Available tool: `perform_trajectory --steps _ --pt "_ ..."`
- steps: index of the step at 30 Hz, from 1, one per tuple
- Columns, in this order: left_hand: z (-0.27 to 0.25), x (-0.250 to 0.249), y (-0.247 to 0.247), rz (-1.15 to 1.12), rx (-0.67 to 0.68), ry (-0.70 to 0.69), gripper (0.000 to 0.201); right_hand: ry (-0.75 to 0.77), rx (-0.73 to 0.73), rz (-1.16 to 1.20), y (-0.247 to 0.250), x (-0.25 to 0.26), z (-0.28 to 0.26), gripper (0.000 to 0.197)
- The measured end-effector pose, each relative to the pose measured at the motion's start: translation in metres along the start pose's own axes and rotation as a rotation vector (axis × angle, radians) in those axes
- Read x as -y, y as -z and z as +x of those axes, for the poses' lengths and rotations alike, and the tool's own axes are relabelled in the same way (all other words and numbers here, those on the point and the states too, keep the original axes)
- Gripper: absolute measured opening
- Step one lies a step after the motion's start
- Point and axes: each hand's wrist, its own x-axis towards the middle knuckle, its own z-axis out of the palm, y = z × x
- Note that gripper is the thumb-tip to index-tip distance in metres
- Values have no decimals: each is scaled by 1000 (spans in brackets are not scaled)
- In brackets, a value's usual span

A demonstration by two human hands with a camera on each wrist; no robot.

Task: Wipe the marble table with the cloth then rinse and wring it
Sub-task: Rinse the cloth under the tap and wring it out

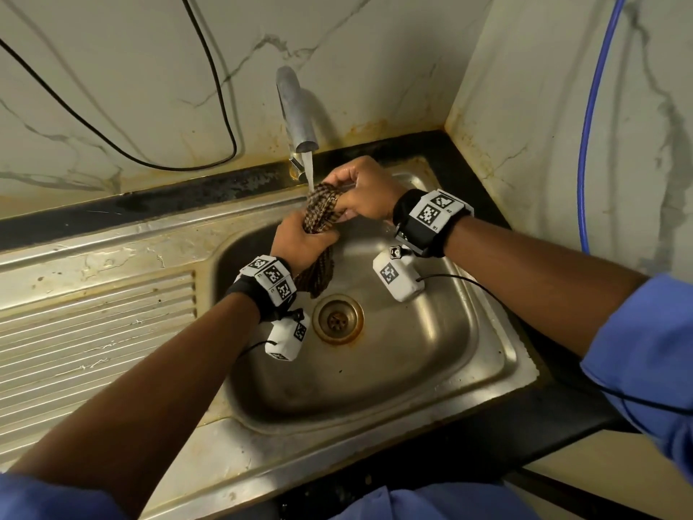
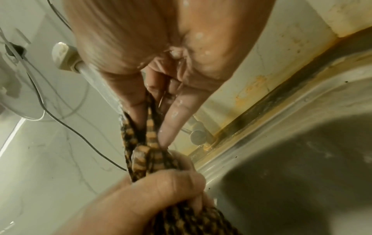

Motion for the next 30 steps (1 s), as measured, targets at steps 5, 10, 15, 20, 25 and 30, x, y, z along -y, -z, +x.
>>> perform_trajectory --steps 5,10,15,20,25,30 --pt "3 17 -6 83 98 57 18 -38 -42 70 4 -12 -7 33" --pt "3 24 -2 180 165 147 23 -29 -46 119 7 -20 -7 41" --pt "6 19 11 332 171 43 36 53 35 -8 15 -18 -8 42" --pt "13 2 25 495 188 -62 28 -163 384 -672 24 -29 -10 73" --pt "14 -11 27 583 178 -26 42 -97 155 -705 12 -38 -9 46" --pt "11 -6 37 533 238 12 40 -211 45 161 -2 -3 8 15"
